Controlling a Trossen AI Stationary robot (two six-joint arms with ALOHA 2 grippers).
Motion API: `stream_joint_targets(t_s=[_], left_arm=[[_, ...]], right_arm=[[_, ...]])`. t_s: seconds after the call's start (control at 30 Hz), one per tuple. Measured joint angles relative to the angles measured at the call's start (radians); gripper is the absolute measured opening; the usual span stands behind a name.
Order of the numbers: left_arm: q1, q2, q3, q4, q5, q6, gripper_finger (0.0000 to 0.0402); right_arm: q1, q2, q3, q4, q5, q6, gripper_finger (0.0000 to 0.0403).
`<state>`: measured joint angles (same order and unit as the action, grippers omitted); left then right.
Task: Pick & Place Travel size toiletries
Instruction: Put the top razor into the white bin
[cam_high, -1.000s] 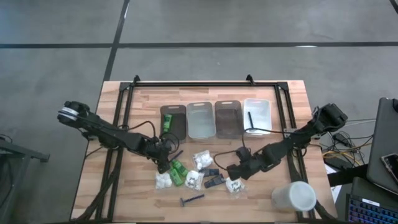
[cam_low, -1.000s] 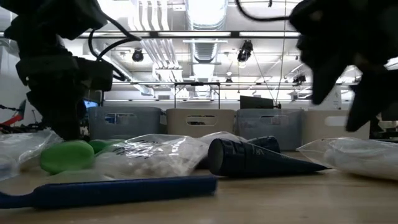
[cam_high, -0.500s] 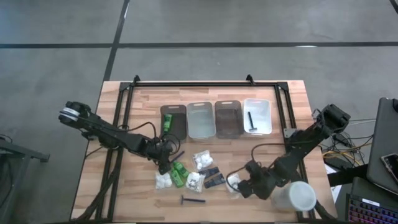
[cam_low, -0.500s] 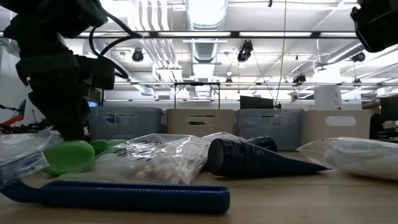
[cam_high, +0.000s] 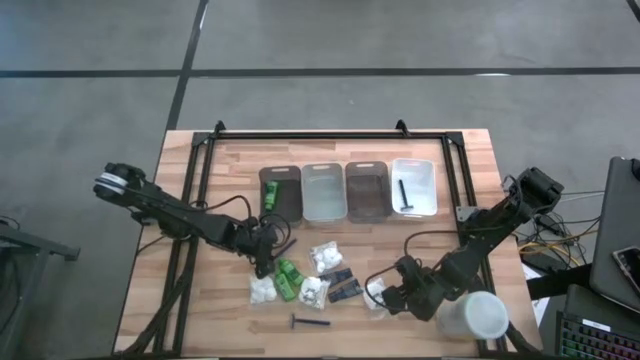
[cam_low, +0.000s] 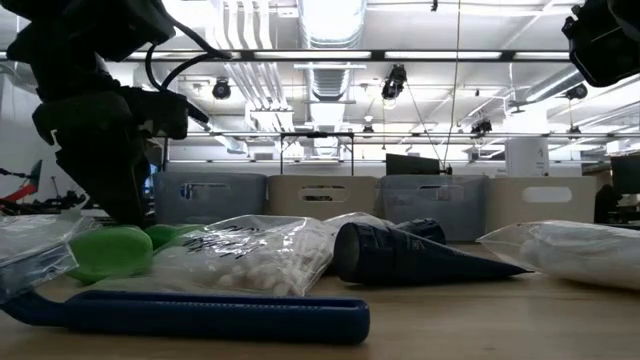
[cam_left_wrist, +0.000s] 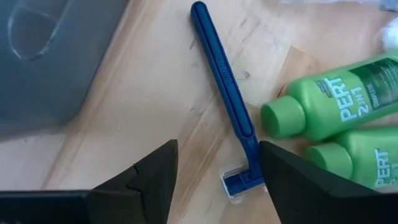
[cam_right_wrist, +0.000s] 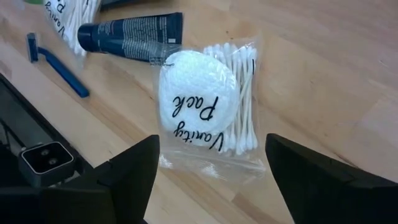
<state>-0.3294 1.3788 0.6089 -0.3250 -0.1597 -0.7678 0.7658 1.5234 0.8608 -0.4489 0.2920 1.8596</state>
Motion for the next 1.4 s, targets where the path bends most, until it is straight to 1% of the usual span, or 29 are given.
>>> stream_joint_targets(t_s=[0.17, 0.33, 0.47, 0.6, 0.7, 0.93, 1.03, 1.13, 1.2, 1.4], left_arm=[[-0.005, -0.012, 0.015, -0.011, 0.049, -0.021, 0.0227], [-0.025, -0.018, 0.025, -0.024, 0.052, -0.028, 0.0227], [-0.037, -0.022, 0.025, -0.019, 0.052, -0.062, 0.0227], [-0.051, -0.003, 0.025, -0.003, 0.049, -0.073, 0.0227], [-0.058, 0.027, 0.025, 0.012, 0.034, -0.072, 0.0227], [-0.059, 0.085, 0.030, 0.031, -0.085, -0.126, 0.0227], [-0.059, 0.092, 0.031, 0.047, -0.100, -0.127, 0.0226], [-0.059, 0.101, 0.033, 0.066, -0.102, -0.121, 0.0214], [-0.060, 0.108, 0.034, 0.071, -0.103, -0.121, 0.0200], [-0.060, 0.113, 0.034, 0.073, -0.103, -0.119, 0.0133]], right_arm=[[0.000, 0.000, 0.000, 0.002, 0.000, 0.000, 0.0283], [0.000, 0.000, 0.000, 0.001, 0.000, 0.000, 0.0300], [0.000, 0.000, 0.000, -0.001, 0.000, 0.000, 0.0315], [0.000, 0.000, 0.000, -0.010, 0.000, 0.000, 0.0328], [0.000, 0.000, 0.000, -0.011, 0.000, 0.000, 0.0336], [0.000, 0.000, -0.001, -0.011, 0.004, -0.001, 0.0349], [0.000, 0.000, -0.001, -0.011, 0.007, -0.004, 0.0348], [0.000, 0.000, -0.001, -0.008, 0.027, -0.008, 0.0337], [0.000, 0.000, -0.001, -0.008, 0.041, -0.011, 0.0327], [-0.001, 0.000, -0.001, -0.003, 0.053, -0.010, 0.0289]])
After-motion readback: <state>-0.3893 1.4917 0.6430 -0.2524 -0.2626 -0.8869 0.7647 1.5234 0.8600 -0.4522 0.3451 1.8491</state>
